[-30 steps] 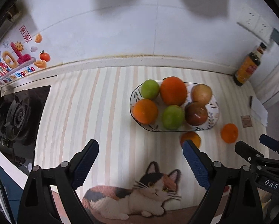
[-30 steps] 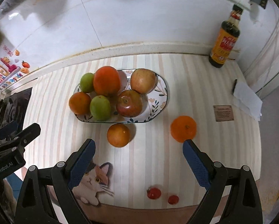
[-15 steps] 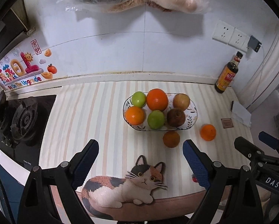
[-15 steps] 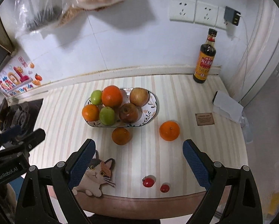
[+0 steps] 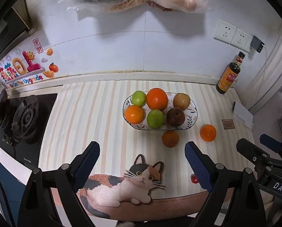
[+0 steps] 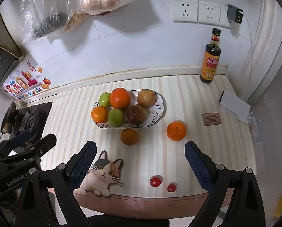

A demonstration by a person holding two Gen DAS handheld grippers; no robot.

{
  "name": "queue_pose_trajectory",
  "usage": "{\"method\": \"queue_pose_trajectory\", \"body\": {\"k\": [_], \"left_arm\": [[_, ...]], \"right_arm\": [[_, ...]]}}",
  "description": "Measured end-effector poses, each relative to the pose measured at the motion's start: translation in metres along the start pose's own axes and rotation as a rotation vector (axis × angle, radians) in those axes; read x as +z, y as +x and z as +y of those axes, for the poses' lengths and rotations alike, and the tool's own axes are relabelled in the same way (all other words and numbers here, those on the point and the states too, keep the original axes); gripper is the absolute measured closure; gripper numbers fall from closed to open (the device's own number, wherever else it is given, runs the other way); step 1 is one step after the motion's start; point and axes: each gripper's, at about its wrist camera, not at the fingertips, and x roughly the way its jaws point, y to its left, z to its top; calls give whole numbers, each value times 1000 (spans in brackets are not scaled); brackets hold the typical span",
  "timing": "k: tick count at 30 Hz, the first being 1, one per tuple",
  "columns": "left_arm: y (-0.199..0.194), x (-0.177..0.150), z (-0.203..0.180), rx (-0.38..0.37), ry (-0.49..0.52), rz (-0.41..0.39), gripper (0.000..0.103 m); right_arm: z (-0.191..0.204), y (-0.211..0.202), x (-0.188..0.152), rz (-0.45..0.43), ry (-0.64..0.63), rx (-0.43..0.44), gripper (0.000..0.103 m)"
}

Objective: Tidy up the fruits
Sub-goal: 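Grasp the loose orange with the left tool while the right tool grasps the tangerine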

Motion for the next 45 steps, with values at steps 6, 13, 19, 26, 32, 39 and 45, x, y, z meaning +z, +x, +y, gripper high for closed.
{"method": "queue_pose_trajectory", "body": {"k": [6,13,19,26,32,39,45], "left_arm": [[31,8,-2,20,-27,34,0],[108,17,-11,-3,-56,189,0],[171,21,-38,-24,-14,312,0],[236,13,-68,-68,18,457,0],[259,9,-82,-93,40,471,22],[254,2,-79,-113,7,437,48],[228,-24,-55,-105,5,446,48]], "right_arm": [[-15,24,13,25,32,62,6],[-68,90,29,105,116,61,6],[-117,159,28,212,197,23,6],[-151,227,22,314,305,57,10],[-151,258,19,375,308,83,31],[-140,266,18,365,237,71,36],[-98,253,-1,414,126,163,36]]}}
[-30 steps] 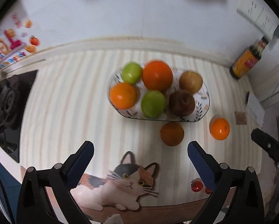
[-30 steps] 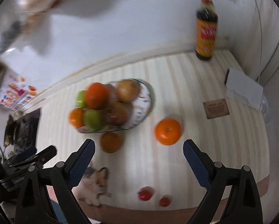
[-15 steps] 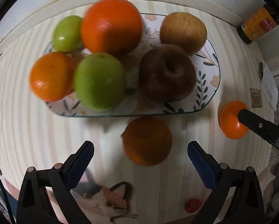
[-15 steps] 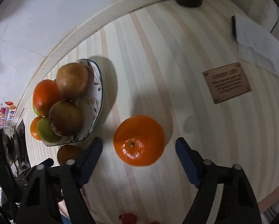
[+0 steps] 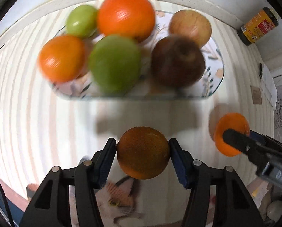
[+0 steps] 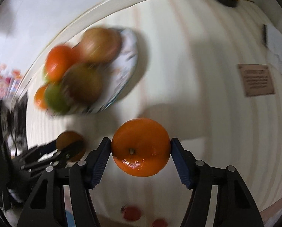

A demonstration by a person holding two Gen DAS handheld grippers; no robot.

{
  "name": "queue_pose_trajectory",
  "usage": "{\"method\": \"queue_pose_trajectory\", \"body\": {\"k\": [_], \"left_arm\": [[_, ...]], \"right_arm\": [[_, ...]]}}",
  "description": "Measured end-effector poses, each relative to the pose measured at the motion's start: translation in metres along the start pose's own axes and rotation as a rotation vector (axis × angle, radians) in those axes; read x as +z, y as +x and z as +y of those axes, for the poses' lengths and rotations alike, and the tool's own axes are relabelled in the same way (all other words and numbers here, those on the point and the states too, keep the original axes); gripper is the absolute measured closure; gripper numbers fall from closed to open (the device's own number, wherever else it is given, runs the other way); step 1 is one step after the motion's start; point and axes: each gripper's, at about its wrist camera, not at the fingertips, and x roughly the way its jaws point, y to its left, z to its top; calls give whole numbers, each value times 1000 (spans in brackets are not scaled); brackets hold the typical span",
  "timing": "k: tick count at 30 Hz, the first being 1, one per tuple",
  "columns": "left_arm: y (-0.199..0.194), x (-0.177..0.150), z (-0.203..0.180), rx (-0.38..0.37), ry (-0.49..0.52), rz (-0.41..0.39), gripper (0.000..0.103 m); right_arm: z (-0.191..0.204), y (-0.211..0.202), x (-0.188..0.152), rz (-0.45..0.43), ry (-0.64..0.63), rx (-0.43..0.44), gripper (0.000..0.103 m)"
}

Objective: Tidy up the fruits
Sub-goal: 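Grasp the loose orange with the left tool while the right tool grasps the tangerine, then set the orange on the plate with the left tool while the right tool sets the tangerine there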

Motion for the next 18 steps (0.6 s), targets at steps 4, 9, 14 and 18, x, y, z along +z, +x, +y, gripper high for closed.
{"method": "queue_pose_trajectory", "body": {"k": [4,9,14,18], "left_arm": [[-4,-23,21,22,-16,4,48],[-1,-32,35,13,-58,-2,48],[1,-35,38,7,-70,-12,48],[1,-29,41,-3,-69,-11,48]], "right_arm": [[24,13,-22,61,-51,40,36],[35,32,-33,88,-43,33,35],[41,36,-33,89,-36,12,35],[43,35,-38,66,-47,7,36]]}}
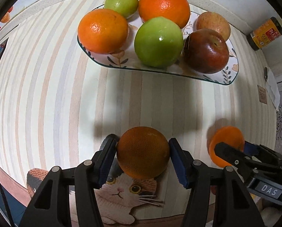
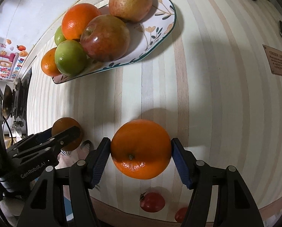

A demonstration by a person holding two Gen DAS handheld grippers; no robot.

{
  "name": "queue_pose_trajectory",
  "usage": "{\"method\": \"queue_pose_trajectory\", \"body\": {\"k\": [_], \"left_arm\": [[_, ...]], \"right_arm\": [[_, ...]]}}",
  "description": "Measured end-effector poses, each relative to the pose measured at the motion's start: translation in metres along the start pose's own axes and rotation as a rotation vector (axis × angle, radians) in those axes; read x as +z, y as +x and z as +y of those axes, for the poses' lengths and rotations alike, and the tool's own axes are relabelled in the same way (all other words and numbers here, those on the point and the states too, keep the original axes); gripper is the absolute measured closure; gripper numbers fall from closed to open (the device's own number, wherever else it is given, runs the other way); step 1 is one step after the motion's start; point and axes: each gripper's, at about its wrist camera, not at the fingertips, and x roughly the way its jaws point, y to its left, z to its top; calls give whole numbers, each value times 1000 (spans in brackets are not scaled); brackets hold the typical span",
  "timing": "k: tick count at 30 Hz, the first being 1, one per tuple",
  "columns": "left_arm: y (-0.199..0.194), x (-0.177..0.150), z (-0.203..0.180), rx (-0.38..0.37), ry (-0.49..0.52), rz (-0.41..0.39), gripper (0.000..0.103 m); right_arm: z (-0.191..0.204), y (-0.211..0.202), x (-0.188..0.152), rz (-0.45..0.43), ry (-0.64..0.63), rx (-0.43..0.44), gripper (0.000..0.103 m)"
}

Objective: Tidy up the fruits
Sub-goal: 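Set the orange on the plate with the left tool while the right tool sets the tangerine there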

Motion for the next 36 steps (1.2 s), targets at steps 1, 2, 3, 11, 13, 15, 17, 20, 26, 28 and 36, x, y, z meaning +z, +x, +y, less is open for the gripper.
{"method": "queue_pose_trajectory", "body": {"k": [1,2,3,11,13,15,17,20,26,28,36], "left_arm": [[-2,4,-2,-2,2,-3,48],[-7,5,-3,-6,4,-7,48],[-13,6,-3,-15,5,-9,48],[-90,63,0,-131,4,-114,48],[-100,82,7,-132,4,-131,48],[-103,112,9,-121,8,-139,48],[-96,128,10,-109,11,-128,48],[-79,150,9,-107,-5,-83,48],[-52,163,10,-103,-28,-24,48],[-50,164,13,-98,-32,-12,48],[-30,162,16,-83,-42,18,48]], "right_arm": [[0,-1,-2,-4,3,-1,36],[-1,-1,-2,-5,4,-2,36],[-2,-3,-3,-6,8,-3,36],[-6,-41,15,-91,73,88,36],[-6,-52,29,-124,87,102,36],[-5,-63,48,-161,93,101,36],[-5,-68,63,-184,93,90,36],[-9,-72,84,-196,103,76,36],[-23,-62,119,-182,119,34,36],[-26,-56,126,-172,120,19,36],[-32,-43,132,-152,135,30,36]]}}
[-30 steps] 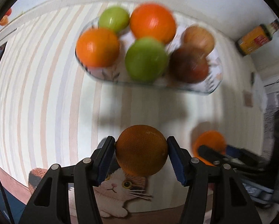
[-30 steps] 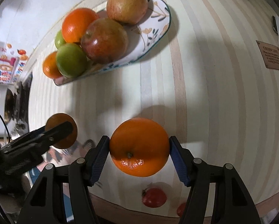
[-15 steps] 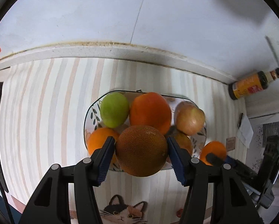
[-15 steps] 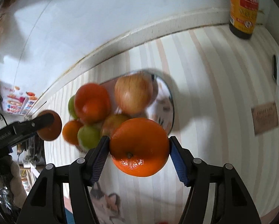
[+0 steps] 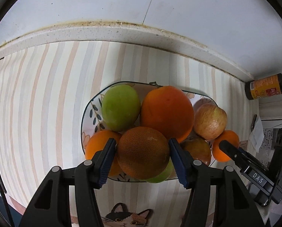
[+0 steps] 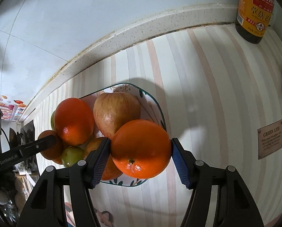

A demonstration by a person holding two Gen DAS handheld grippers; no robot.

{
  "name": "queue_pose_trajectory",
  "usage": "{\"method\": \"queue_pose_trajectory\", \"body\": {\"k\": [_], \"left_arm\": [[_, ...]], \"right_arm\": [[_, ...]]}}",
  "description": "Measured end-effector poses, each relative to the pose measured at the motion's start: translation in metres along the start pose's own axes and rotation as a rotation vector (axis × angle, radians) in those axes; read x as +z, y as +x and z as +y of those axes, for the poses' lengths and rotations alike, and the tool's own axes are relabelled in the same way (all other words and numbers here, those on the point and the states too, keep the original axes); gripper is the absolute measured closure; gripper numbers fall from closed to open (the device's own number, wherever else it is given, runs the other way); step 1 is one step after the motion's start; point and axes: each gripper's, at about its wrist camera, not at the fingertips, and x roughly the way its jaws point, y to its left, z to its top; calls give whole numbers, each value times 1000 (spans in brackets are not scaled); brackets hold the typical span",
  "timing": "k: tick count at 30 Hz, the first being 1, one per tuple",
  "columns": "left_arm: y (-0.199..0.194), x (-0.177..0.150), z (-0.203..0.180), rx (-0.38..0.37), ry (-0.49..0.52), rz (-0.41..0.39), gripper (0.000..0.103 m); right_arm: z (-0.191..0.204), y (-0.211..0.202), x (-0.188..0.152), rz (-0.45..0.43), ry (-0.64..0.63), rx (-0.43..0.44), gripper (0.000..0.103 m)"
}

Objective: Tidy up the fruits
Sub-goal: 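Set the orange on the plate with the left tool while the right tool sets the tangerine there, then open both tools and lift them back from the plate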

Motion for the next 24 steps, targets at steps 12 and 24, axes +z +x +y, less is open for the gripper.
{"method": "queue_pose_trajectory", "body": {"k": [12,24], "left_arm": [[2,2,-1,35,-24,5,34],[-40,-31,4,113,6,-154,12]], "right_arm": [[-4,-4,-2,-2,50,40,18],[35,-46,-30,-88,-121,-154,6]]}}
